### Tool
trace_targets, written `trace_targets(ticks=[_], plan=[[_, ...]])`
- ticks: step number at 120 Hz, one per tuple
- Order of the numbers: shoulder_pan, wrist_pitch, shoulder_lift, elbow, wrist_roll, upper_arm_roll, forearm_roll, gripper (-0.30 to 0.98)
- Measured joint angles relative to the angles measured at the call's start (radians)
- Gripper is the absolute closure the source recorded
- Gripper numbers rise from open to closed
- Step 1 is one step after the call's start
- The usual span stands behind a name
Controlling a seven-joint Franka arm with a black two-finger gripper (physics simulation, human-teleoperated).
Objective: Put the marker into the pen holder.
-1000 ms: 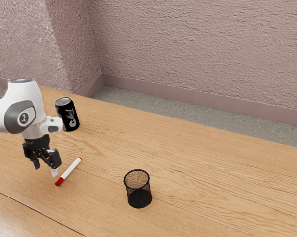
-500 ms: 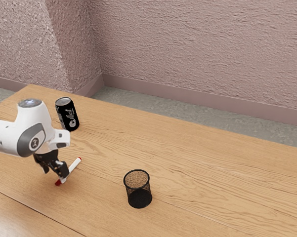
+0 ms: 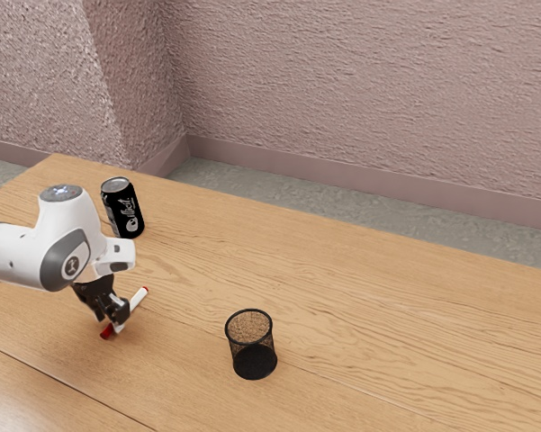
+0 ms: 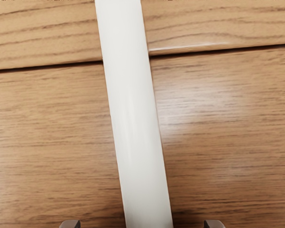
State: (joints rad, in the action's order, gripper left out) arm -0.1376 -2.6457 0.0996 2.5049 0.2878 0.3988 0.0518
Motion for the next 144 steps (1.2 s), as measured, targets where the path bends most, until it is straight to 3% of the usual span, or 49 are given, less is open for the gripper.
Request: trace_targets(ticks=[35,102,127,144], plan=[[-0.012,-0.010,0.001,0.000,0.002,0.000,-0.001,0.59],[-0.017,-0.019,0.026,-0.001,-0.013,0.003,-0.003,0.76],[-0.019,-0.021,0.028,-0.001,-0.030,0.004,0.000,0.75],[-0.020,-0.020,0.033,-0.002,-0.033,0.003,-0.003,0.60]])
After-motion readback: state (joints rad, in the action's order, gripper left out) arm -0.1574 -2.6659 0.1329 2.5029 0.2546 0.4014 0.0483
